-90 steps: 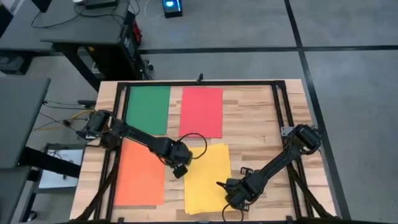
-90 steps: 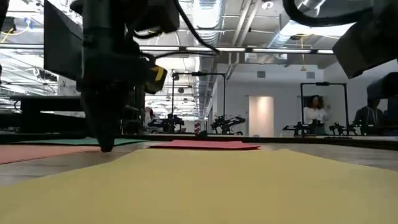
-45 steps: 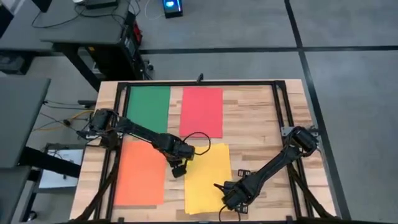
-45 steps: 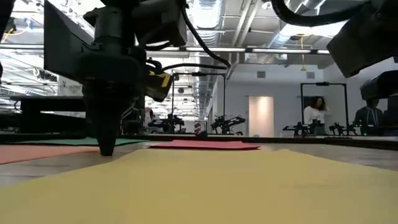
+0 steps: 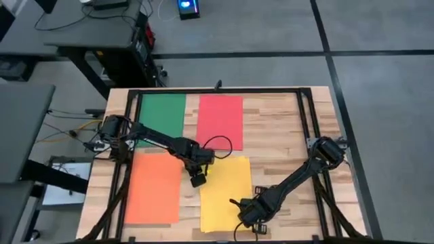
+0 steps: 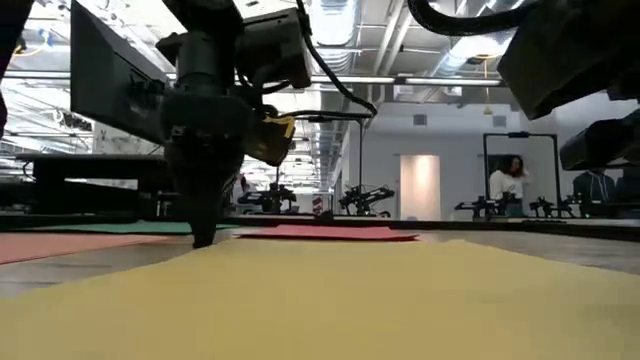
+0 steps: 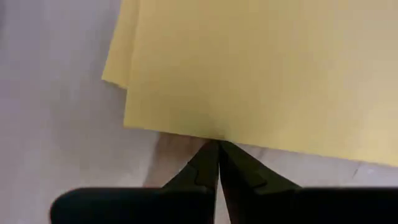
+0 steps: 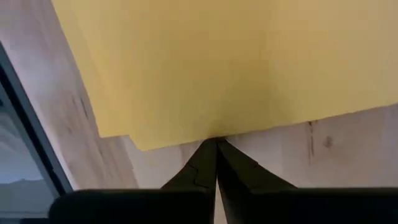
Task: Organize paper
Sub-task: Stack the yellow paper on top of the yellow paper
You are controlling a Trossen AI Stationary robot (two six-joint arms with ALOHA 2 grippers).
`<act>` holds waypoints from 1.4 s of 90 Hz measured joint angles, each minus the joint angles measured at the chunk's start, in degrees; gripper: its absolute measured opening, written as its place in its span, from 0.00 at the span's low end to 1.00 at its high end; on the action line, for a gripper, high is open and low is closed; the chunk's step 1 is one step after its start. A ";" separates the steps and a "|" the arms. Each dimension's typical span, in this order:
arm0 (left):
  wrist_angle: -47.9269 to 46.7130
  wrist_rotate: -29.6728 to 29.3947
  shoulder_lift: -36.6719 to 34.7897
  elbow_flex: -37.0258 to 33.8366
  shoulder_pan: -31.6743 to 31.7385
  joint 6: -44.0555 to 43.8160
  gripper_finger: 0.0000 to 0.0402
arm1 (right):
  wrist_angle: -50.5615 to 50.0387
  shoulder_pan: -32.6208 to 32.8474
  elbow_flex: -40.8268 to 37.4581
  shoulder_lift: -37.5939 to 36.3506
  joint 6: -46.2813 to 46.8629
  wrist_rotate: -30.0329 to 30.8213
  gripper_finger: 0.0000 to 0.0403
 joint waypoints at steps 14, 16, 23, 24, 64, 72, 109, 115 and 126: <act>1.64 -0.63 0.00 -0.02 0.76 0.00 0.00 | 0.70 0.07 0.04 0.00 -0.04 0.45 0.00; 1.73 -0.89 0.00 -0.02 0.81 0.01 0.00 | 0.74 0.07 0.04 0.00 -0.06 0.55 0.00; 1.81 -1.83 0.02 -0.02 0.90 -0.06 0.00 | 0.88 0.07 0.04 0.00 -0.20 0.62 0.00; 1.83 -2.00 0.03 -0.02 0.90 -0.16 0.00 | 0.91 0.07 0.04 0.00 -0.20 0.62 0.00; -5.99 -5.49 -1.07 0.06 -2.71 -3.89 0.00 | -1.48 2.04 0.31 -0.02 -1.49 1.59 0.00; -6.26 -6.68 -2.14 -0.11 -5.37 -6.05 0.00 | -2.32 2.19 0.26 -0.17 -1.55 1.87 0.00; 4.52 -5.01 -2.28 -0.27 -26.53 -26.73 0.00 | -0.91 3.40 0.07 -0.63 0.45 1.43 0.00; 8.24 -4.16 -2.19 -0.34 -29.36 -29.39 0.00 | -0.69 3.81 0.04 -0.63 1.03 1.45 0.00; 13.60 -5.60 -1.78 -0.24 -33.11 -31.86 0.00 | -0.49 3.95 0.04 -0.33 2.03 1.35 0.00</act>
